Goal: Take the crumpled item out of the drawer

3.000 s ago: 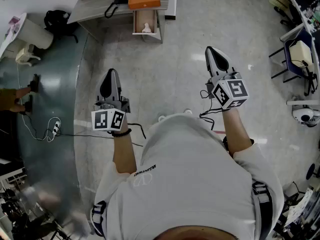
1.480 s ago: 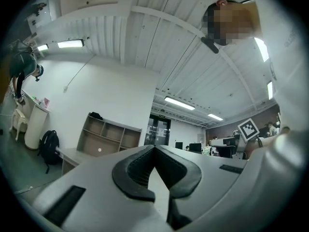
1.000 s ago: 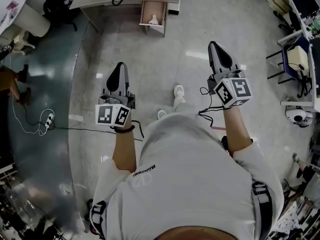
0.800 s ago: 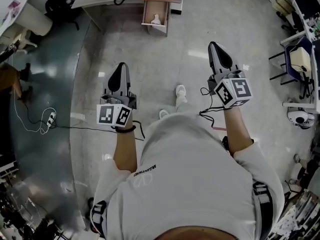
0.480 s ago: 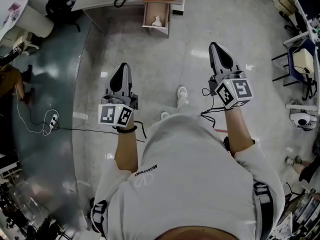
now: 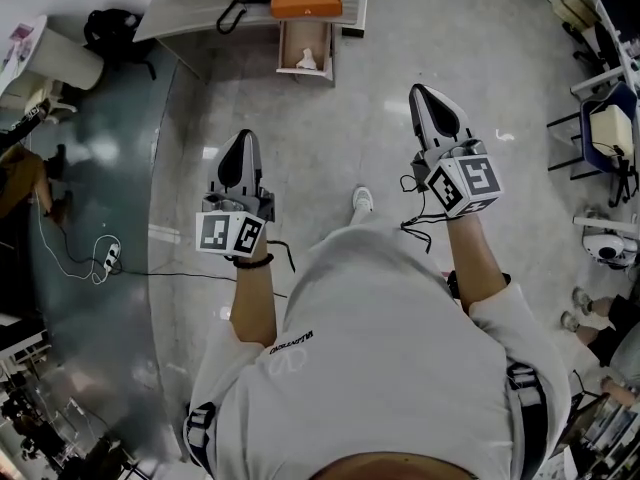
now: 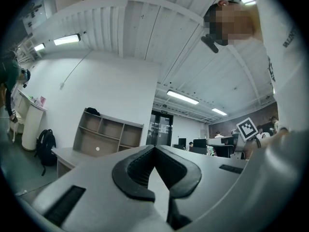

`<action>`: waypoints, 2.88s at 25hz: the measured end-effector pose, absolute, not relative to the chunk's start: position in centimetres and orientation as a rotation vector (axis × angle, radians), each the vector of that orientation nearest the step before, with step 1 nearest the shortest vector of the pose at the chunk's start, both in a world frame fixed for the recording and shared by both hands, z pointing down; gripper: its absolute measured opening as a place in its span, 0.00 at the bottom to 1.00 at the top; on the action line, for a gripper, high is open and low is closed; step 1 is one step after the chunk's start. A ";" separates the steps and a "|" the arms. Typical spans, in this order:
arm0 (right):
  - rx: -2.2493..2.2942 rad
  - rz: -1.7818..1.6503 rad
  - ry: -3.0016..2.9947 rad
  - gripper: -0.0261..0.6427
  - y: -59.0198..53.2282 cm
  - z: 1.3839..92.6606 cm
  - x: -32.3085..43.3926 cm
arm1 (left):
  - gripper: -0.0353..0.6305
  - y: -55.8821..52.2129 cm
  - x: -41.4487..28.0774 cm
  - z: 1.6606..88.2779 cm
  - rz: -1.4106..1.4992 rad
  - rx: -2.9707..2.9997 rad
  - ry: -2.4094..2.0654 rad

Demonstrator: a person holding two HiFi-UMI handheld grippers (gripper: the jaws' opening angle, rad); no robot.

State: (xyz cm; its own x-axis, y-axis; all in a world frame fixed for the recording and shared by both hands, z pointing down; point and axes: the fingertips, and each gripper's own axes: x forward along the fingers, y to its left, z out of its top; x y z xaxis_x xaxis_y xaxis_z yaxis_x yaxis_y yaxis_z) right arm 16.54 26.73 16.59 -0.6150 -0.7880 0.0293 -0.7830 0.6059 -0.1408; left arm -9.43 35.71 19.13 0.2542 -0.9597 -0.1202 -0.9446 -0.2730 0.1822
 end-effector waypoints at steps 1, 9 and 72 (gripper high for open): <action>-1.357 -0.220 2.784 0.04 25.8 16.6 16.8 | 0.05 34.7 -9.1 19.2 -0.315 2.429 -1.849; -1.282 -0.240 2.828 0.04 19.3 17.7 18.0 | 0.05 28.0 -6.3 19.1 -0.294 2.421 -1.875; -1.223 -0.140 3.227 0.04 -11.5 32.2 -2.9 | 0.05 -7.3 -16.6 39.6 -0.082 2.352 -1.497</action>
